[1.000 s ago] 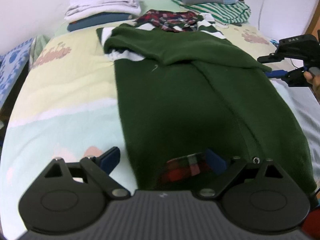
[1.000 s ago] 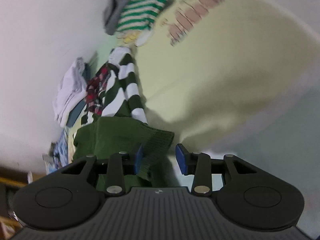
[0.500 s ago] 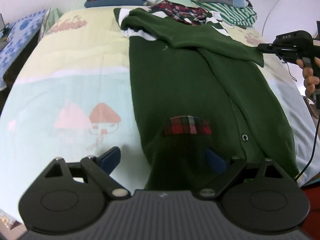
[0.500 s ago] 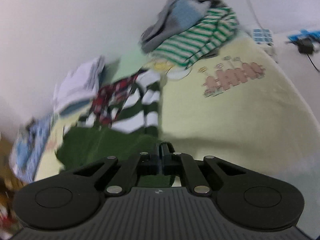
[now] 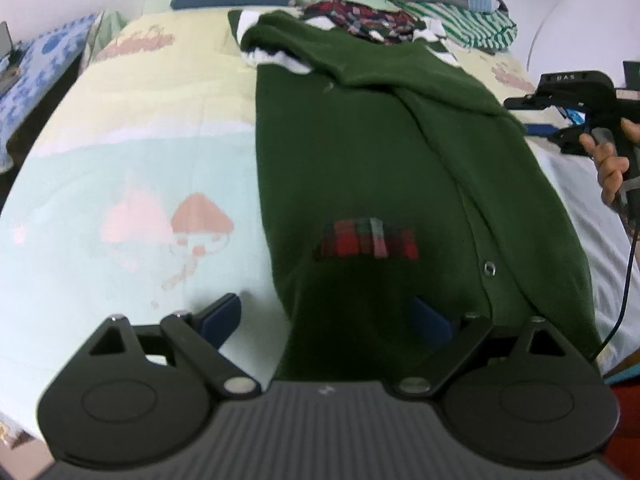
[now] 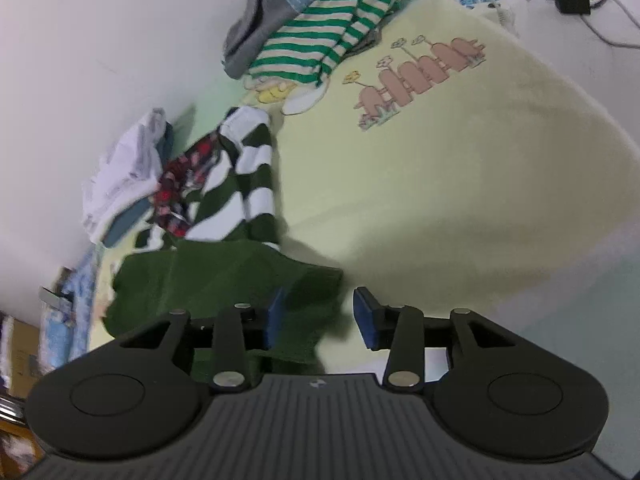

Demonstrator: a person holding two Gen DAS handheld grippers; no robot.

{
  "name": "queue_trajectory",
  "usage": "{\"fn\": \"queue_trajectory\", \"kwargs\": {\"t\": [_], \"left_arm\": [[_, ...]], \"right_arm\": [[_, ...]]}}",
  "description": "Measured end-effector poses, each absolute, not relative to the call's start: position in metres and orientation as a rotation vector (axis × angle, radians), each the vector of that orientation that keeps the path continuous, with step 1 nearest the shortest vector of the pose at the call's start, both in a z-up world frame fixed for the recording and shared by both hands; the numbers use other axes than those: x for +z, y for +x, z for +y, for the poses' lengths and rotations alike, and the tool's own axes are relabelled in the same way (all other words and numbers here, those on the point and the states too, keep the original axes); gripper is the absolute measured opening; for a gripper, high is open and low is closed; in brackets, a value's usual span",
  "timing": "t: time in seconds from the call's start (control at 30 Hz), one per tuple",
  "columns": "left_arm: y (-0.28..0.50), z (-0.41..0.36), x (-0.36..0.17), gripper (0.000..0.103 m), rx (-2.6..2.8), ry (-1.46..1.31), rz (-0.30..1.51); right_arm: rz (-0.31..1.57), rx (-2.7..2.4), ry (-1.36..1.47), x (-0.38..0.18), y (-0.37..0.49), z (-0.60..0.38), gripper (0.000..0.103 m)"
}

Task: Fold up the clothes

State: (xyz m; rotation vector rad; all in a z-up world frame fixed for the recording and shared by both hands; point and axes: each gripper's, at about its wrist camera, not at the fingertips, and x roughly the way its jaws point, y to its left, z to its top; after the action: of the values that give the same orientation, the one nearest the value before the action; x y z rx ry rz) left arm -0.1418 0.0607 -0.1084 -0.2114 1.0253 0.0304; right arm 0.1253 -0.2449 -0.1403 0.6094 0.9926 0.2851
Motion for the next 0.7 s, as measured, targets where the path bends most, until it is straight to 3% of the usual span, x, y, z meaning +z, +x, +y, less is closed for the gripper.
{"fn": "queue_trajectory", "kwargs": {"t": [0.07,0.1,0.13,0.17,0.3,0.47,0.57,0.63,0.7], "left_arm": [[-0.132,0.058,-0.103,0.092,0.032,-0.158,1.004],[-0.126,0.057,-0.099,0.092,0.027,-0.114,0.985],[-0.119,0.055,-0.095,0.092,0.02,-0.064,0.964],[-0.11,0.053,-0.089,0.091,0.009,-0.005,0.933],[-0.065,0.058,-0.072,0.088,-0.064,0.15,0.85],[0.005,0.096,-0.074,0.09,-0.182,-0.054,0.857],[0.04,0.115,-0.091,0.081,-0.211,-0.209,0.903],[0.052,0.119,-0.098,0.069,-0.227,-0.264,0.906],[0.062,0.123,-0.103,0.069,-0.242,-0.309,0.902]], "right_arm": [[0.995,0.299,0.649,-0.143,0.127,-0.242,0.042],[0.992,0.296,0.645,-0.143,0.129,-0.24,0.035],[0.977,0.282,0.614,-0.14,0.129,-0.237,0.014],[0.958,0.263,0.575,-0.137,0.13,-0.235,0.007],[0.89,0.263,0.54,-0.122,0.133,-0.235,0.006],[0.822,0.28,0.529,-0.095,0.138,-0.235,0.006],[0.778,0.273,0.512,-0.078,0.135,-0.232,0.006],[0.748,0.274,0.476,-0.069,0.13,-0.228,0.006],[0.724,0.27,0.44,-0.063,0.127,-0.225,0.006]]}}
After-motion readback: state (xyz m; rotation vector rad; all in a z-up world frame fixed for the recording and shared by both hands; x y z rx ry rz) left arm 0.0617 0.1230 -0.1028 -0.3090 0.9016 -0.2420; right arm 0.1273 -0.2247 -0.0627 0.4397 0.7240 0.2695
